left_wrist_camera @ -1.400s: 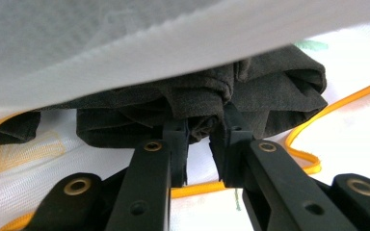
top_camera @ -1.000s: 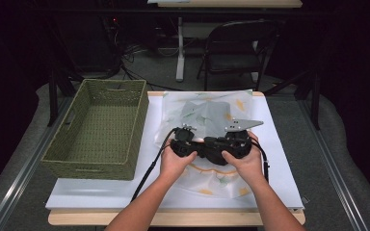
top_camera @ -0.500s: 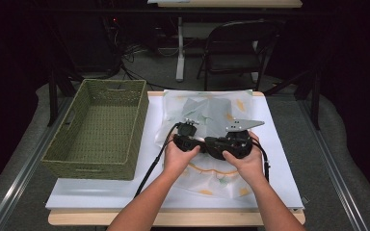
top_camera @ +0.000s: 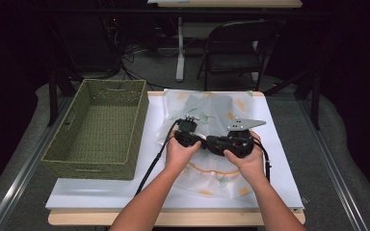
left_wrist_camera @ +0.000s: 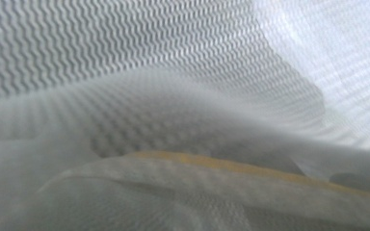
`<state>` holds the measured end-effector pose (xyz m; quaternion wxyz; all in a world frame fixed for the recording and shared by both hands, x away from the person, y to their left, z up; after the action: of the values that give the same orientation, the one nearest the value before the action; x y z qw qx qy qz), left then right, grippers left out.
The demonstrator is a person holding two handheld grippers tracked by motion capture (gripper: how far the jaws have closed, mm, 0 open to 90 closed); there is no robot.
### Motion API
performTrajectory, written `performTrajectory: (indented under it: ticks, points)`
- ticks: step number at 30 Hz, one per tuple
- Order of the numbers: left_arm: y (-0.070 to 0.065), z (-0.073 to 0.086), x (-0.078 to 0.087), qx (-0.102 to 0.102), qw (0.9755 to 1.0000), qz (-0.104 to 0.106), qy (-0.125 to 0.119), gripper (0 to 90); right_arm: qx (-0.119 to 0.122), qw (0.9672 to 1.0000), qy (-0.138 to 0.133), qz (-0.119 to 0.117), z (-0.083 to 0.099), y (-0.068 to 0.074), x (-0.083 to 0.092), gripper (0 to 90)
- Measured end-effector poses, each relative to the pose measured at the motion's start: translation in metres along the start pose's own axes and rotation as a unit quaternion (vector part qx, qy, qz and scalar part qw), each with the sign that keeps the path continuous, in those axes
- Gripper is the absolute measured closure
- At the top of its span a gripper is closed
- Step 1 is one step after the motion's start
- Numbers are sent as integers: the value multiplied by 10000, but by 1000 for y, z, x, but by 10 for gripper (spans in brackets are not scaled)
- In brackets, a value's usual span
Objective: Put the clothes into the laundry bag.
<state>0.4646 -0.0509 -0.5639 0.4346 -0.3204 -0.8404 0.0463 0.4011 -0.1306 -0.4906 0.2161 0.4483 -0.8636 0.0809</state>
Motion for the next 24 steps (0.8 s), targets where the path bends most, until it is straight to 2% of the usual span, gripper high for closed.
performTrajectory:
  ticks: [9, 18, 24]
  points:
    - [-1, 1, -8, 96, 9998, 157, 41, 766, -2, 10000, 25, 12, 1, -1, -1, 885]
    - [-2, 5, 0, 11, 9998, 163, 87, 541, -20, 10000, 22, 30, 3, -4, 0, 885]
    - [3, 13, 15, -61, 9997, 181, 117, 506, -34, 10000, 18, 34, 2, -4, 1, 885]
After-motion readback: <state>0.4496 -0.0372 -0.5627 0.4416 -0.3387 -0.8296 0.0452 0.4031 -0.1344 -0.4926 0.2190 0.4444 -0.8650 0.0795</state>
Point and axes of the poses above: each handheld gripper's, and its own axes: x roughly backward along the jaws, z roughly out of its underside, y roughly to its left, the point moved 8 cm from there along -x, roughly forward along the jaws, and after that the axes turned 5 degrees about x, right-handed, at the moved point
